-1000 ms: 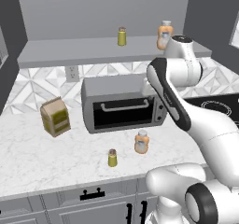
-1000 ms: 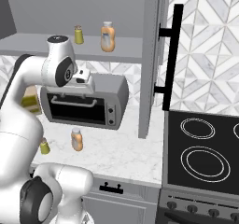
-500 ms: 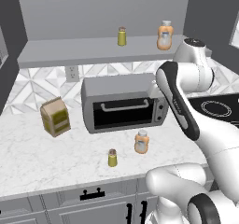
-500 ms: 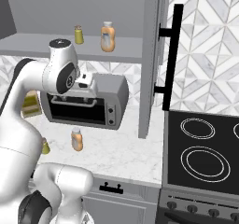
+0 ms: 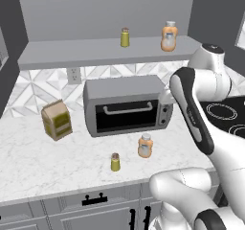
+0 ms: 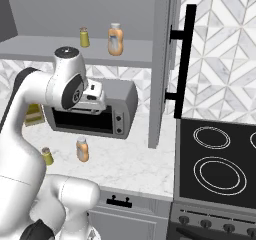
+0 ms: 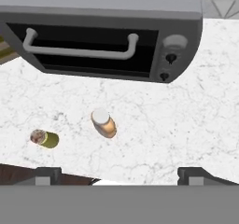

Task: Put the shaker and condiment bottle from the counter next to their counterparts in the cabinet.

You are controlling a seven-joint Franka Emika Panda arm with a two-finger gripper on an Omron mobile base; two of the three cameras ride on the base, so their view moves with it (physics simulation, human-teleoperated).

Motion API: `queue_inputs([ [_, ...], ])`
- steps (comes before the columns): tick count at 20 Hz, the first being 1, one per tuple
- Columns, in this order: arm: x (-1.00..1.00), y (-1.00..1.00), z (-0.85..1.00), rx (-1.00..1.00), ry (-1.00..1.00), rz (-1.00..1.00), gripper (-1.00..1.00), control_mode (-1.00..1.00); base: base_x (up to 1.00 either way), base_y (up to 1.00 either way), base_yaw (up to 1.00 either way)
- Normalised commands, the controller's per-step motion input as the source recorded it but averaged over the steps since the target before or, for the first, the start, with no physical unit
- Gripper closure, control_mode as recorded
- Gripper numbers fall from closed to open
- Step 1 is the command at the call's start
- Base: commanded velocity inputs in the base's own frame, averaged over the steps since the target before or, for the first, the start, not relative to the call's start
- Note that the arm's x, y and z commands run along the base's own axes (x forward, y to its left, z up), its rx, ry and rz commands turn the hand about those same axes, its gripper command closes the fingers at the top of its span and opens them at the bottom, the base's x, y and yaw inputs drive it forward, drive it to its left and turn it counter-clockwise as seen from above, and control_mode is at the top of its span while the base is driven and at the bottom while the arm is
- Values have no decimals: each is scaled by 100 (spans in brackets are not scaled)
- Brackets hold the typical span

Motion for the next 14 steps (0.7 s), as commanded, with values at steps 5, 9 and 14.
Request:
queue_inputs([
  [5, -28, 0, -11, 0, -5, 7, -100, -100, 0, 0, 0],
  [9, -32, 0, -13, 0, -4, 7, -100, -100, 0, 0, 0],
  [14, -33, 0, -15, 1, -5, 7, -100, -100, 0, 0, 0],
])
